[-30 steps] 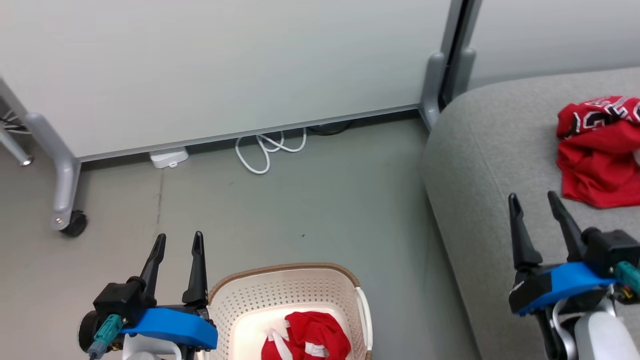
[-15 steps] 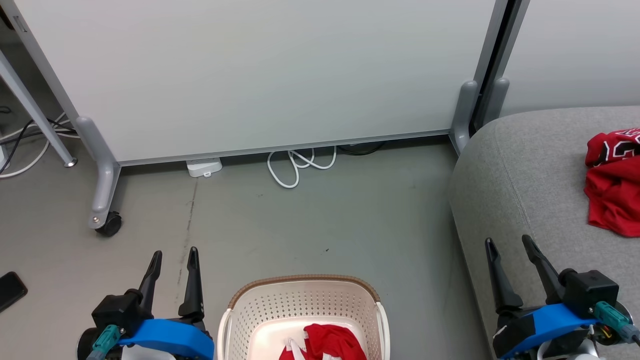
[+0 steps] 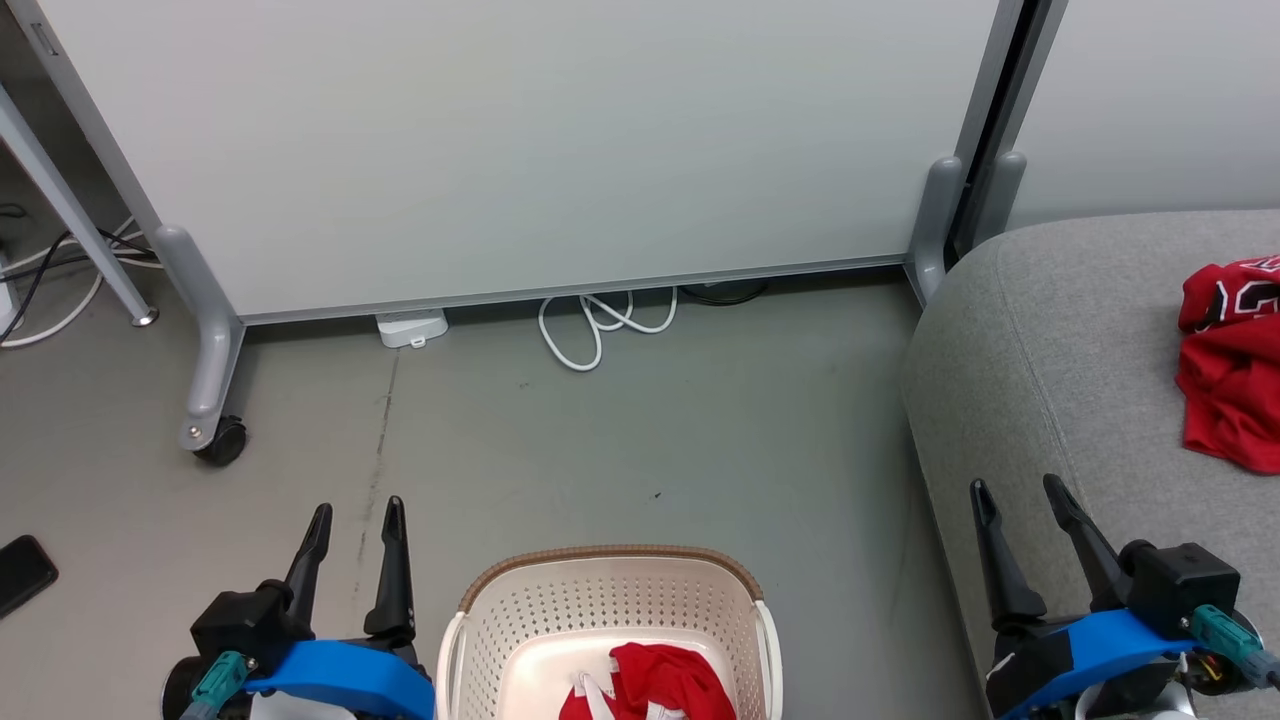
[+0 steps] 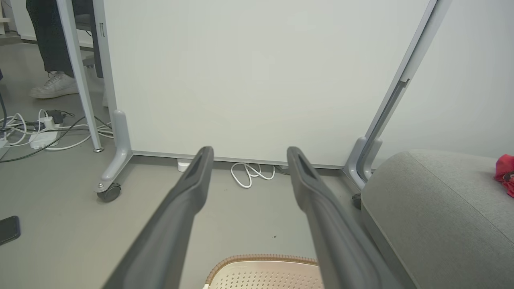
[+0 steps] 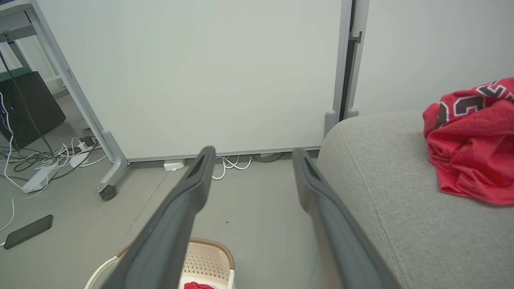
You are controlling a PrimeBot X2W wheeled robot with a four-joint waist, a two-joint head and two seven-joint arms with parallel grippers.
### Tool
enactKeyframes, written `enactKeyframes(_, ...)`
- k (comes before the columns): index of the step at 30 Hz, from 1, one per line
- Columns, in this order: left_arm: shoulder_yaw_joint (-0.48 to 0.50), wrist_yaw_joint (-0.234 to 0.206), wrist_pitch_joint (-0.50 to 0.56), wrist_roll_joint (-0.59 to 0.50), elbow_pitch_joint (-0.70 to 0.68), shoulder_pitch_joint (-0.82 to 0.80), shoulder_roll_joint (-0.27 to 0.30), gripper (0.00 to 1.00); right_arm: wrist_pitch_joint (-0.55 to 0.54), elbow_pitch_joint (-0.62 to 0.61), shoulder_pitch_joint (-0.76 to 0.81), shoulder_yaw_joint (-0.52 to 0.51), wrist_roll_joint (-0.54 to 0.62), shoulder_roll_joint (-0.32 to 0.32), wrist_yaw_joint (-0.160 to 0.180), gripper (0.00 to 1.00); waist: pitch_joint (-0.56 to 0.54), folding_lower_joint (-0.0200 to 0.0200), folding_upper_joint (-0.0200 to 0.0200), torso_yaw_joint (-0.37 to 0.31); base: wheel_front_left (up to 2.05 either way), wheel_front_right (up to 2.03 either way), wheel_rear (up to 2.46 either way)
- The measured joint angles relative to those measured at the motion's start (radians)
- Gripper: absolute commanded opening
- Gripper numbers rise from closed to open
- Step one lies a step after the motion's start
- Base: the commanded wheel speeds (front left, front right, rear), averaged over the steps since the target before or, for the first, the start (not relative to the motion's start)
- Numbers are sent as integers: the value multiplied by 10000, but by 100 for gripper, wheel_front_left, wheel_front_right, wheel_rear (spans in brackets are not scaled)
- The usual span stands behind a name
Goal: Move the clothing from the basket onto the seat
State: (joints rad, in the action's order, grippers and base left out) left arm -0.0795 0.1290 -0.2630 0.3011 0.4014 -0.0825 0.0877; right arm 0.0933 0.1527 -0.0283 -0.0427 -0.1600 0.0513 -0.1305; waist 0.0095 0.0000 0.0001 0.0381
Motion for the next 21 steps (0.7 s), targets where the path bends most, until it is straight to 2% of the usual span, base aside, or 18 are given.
enactKeyframes(12, -176, 0, 0, 44, 52, -3, 42, 100, -13, -31, -9, 90, -10, 0, 0, 100, 282, 0, 0, -31, 0, 0, 0)
enactKeyframes(21, -861, 0, 2, 73, 821, -500, 54, 100, -8, -257, -383, 328, -77, -2, 0, 100, 1104, 0, 0, -366, 0, 0, 0)
